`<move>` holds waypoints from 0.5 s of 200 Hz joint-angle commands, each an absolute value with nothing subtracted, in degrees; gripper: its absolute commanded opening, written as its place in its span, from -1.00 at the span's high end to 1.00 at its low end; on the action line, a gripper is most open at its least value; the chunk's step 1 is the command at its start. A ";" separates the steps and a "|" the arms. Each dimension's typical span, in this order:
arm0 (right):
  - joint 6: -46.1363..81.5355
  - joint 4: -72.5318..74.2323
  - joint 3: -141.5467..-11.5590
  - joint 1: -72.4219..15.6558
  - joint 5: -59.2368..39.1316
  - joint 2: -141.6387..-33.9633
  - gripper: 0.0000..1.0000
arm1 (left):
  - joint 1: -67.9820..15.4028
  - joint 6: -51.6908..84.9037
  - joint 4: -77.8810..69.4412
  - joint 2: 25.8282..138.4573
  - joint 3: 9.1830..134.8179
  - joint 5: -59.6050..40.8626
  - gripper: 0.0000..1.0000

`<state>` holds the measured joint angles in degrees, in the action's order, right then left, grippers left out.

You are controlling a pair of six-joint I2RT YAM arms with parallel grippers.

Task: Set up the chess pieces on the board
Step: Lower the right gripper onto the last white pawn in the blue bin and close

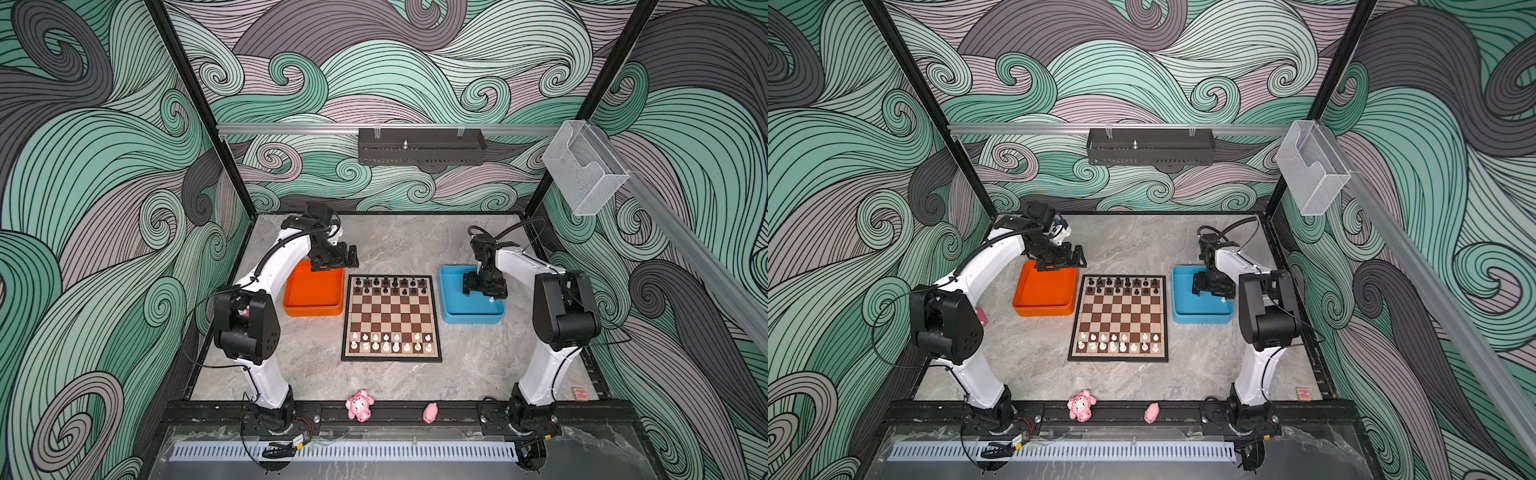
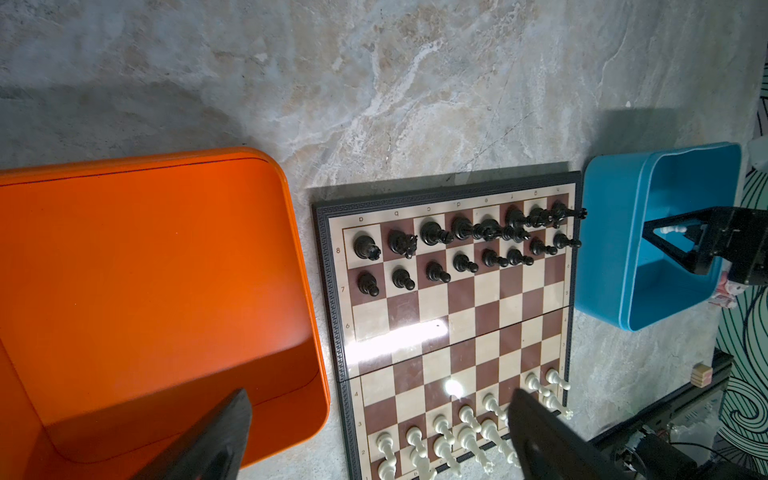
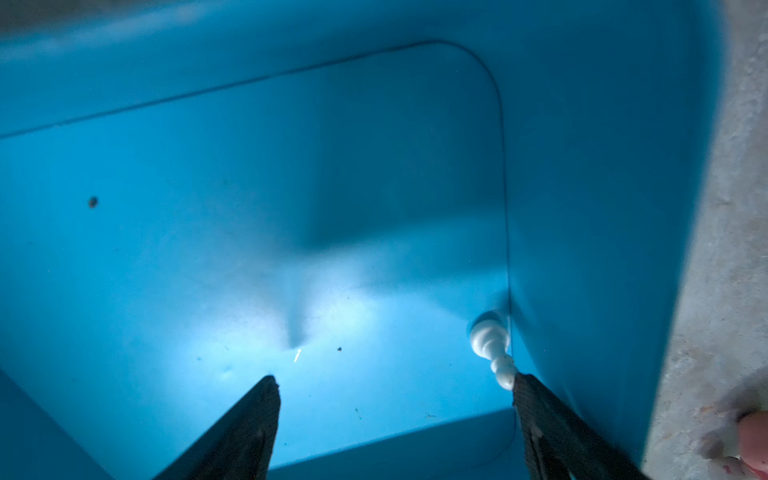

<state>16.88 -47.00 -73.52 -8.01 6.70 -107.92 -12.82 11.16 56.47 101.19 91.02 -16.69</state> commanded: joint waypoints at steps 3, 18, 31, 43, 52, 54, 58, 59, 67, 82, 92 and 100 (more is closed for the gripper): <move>16.27 -46.72 -73.37 -7.65 3.83 -108.89 -0.67 | -12.47 11.57 58.43 102.07 93.34 -15.67 -0.97; 16.08 -46.63 -73.56 -7.62 3.57 -108.73 -0.63 | -12.41 11.53 58.45 102.22 93.16 -15.64 -0.97; 15.93 -46.72 -73.61 -7.65 3.35 -108.48 -0.61 | -12.47 11.64 58.43 102.28 93.16 -15.64 -0.97; 15.83 -46.66 -73.61 -7.62 3.17 -108.24 -0.57 | -12.48 11.73 58.40 102.26 93.16 -15.62 -0.97; 15.82 -46.66 -73.57 -7.65 2.91 -107.98 -0.56 | -12.45 11.77 58.29 102.38 93.16 -15.69 -0.97; 15.82 -46.73 -73.57 -7.60 2.79 -107.90 -0.56 | -12.45 11.73 58.30 102.35 93.16 -15.72 -0.97; 15.82 -46.65 -73.57 -7.64 2.53 -107.77 -0.55 | -12.42 11.76 58.40 102.38 93.16 -15.73 -0.97; 15.82 -46.70 -73.57 -7.65 2.50 -107.72 -0.54 | -12.41 11.73 58.42 102.39 93.16 -15.73 -0.97; 15.86 -46.66 -73.56 -7.60 2.01 -107.26 -0.53 | -12.43 11.76 58.32 102.41 93.16 -15.73 -0.97; 15.99 -46.87 -73.56 -7.65 1.47 -106.43 -0.52 | -12.46 11.80 58.30 102.48 93.16 -15.73 -0.97; 15.99 -47.05 -73.65 -7.65 1.38 -105.86 -0.52 | -12.43 11.84 58.36 102.41 93.16 -15.73 -0.97; 16.00 -47.11 -73.72 -7.62 1.53 -105.57 -0.52 | -12.39 11.89 58.36 102.56 93.08 -15.72 -0.97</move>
<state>16.27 -46.92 -73.56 -7.68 4.43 -107.44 -12.82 11.22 56.58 101.21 91.02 -16.51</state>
